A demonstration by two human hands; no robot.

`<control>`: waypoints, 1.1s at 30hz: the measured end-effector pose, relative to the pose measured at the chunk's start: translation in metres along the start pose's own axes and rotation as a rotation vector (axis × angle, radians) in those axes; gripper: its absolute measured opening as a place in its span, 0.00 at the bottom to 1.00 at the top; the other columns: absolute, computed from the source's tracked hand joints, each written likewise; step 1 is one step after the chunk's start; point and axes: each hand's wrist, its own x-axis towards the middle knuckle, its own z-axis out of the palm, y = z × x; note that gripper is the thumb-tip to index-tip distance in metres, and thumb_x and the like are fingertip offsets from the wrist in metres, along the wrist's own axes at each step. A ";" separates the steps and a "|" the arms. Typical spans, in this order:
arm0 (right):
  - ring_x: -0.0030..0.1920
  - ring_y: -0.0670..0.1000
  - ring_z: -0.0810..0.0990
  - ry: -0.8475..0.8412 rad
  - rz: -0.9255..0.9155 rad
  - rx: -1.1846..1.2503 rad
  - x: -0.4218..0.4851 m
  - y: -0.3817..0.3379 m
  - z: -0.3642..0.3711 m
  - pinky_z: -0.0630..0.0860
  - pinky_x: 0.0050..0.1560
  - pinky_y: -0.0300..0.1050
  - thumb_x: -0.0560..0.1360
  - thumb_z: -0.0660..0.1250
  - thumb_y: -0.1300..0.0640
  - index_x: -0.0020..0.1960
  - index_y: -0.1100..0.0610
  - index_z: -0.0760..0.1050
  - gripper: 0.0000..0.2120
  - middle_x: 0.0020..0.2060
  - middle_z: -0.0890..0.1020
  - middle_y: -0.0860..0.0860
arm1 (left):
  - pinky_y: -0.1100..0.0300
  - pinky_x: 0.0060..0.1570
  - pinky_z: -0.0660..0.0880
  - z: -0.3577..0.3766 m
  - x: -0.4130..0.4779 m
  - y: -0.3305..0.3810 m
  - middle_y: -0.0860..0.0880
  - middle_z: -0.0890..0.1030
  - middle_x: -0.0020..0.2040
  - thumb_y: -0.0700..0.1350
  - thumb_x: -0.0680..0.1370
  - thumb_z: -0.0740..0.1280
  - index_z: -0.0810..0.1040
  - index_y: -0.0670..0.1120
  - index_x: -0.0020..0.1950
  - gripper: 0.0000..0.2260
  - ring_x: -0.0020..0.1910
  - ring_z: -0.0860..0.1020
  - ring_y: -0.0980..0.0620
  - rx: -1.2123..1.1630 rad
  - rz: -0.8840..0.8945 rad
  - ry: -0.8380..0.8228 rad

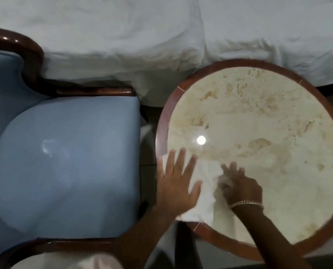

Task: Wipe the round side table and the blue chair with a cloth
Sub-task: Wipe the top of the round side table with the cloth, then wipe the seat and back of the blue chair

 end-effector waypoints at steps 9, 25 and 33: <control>0.76 0.52 0.63 0.103 -0.079 0.966 -0.005 -0.103 -0.001 0.66 0.74 0.58 0.73 0.65 0.69 0.76 0.49 0.62 0.35 0.77 0.64 0.51 | 0.40 0.79 0.44 -0.079 0.061 -0.047 0.46 0.54 0.83 0.53 0.81 0.54 0.56 0.50 0.80 0.27 0.82 0.48 0.44 -0.351 -0.001 -0.213; 0.78 0.67 0.49 -0.155 -0.412 0.159 -0.045 -0.296 0.102 0.51 0.75 0.65 0.75 0.64 0.46 0.79 0.42 0.48 0.38 0.80 0.47 0.57 | 0.33 0.69 0.64 -0.315 -0.253 -0.233 0.32 0.76 0.68 0.69 0.78 0.43 0.74 0.34 0.68 0.43 0.73 0.69 0.31 0.130 -0.622 -0.007; 0.73 0.67 0.61 0.047 -0.552 0.154 -0.084 -0.234 0.166 0.63 0.72 0.63 0.74 0.62 0.41 0.76 0.45 0.59 0.33 0.78 0.58 0.60 | 0.35 0.68 0.68 -0.282 -0.283 -0.214 0.33 0.73 0.72 0.68 0.77 0.49 0.69 0.36 0.72 0.40 0.75 0.67 0.34 0.234 -0.823 -0.107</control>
